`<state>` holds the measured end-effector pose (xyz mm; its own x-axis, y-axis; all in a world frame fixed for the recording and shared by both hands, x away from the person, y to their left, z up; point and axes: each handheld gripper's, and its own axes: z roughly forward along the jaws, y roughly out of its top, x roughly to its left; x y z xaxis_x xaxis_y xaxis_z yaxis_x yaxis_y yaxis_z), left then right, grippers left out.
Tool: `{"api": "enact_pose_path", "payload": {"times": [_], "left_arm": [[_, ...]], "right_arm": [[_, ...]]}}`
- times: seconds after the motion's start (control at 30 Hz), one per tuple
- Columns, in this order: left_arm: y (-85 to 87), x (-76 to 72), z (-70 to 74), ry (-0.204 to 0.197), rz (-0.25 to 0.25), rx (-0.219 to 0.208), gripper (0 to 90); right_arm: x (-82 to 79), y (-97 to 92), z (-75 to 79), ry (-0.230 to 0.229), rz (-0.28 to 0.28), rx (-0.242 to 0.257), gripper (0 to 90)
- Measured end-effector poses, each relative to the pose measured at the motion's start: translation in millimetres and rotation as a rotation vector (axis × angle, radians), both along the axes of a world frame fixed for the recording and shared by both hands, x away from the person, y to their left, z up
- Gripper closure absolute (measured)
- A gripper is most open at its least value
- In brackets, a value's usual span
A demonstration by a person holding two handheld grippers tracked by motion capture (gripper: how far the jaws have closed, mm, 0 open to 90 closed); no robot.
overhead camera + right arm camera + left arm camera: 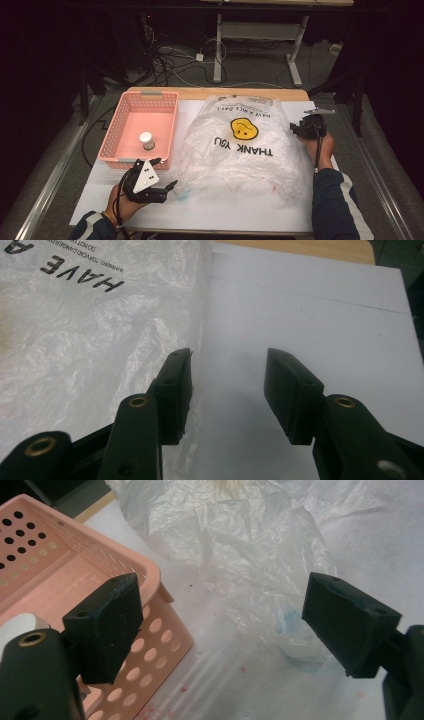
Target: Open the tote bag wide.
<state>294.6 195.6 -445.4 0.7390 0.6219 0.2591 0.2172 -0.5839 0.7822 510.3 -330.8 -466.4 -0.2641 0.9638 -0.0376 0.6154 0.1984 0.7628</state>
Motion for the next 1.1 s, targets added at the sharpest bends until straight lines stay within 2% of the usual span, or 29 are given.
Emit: {"api": "enact_pose_path", "payload": {"times": [0.03,0.1,0.23,0.33,0.47,0.57,0.73,0.8,0.83,0.87,0.93,1.0,1.03,1.1], "left_arm": [[0.0,0.1,-0.1,-0.002,-0.003,0.001,16.3],[0.2,0.6,-0.4,-0.002,-0.012,0.001,16.4],[-0.3,1.6,-0.6,0.001,-0.026,0.003,16.5],[-0.5,1.7,-0.2,0.001,-0.029,0.000,16.5],[-0.6,2.0,-0.2,0.004,-0.032,-0.002,16.5],[-1.1,2.1,-0.8,0.006,-0.033,0.003,16.4],[0.0,1.0,0.9,-0.003,-0.021,-0.005,16.4],[1.3,0.8,1.6,-0.006,-0.015,-0.005,16.4],[1.9,0.6,1.7,-0.008,-0.012,-0.007,16.4],[2.5,0.6,1.9,-0.007,-0.009,-0.011,16.4],[4.2,0.5,3.1,-0.012,-0.001,-0.014,16.4],[5.2,0.2,3.8,-0.014,0.001,-0.019,16.4],[6.4,-0.4,4.9,-0.018,0.003,-0.020,16.4],[7.3,-1.5,5.9,-0.028,0.006,-0.026,16.4]], "right_arm": [[4.4,3.6,-1.9,0.004,0.010,-0.029,58.5],[8.0,8.2,-5.7,0.030,0.036,-0.057,61.1],[11.3,11.3,-4.1,0.040,0.037,-0.050,66.0],[11.9,17.0,-4.5,0.049,0.055,-0.038,78.6],[10.7,18.2,-3.1,0.064,0.064,-0.036,90.0],[9.0,16.8,-2.2,0.064,0.054,-0.048,90.0],[1.9,4.4,0.1,0.029,-0.036,-0.071,90.0],[-2.8,-5.4,3.7,0.012,-0.081,-0.056,90.0],[-2.8,-5.4,3.7,0.012,-0.081,-0.056,90.0],[-6.5,-13.5,4.0,0.023,-0.106,-0.058,90.0],[-11.0,-20.8,4.2,0.031,-0.123,-0.060,90.0],[-12.8,-23.4,4.5,0.036,-0.126,-0.050,90.0],[-20.2,-28.0,5.2,0.030,-0.116,-0.031,90.0],[-26.6,-28.7,4.4,0.043,-0.070,-0.006,90.0]]}}
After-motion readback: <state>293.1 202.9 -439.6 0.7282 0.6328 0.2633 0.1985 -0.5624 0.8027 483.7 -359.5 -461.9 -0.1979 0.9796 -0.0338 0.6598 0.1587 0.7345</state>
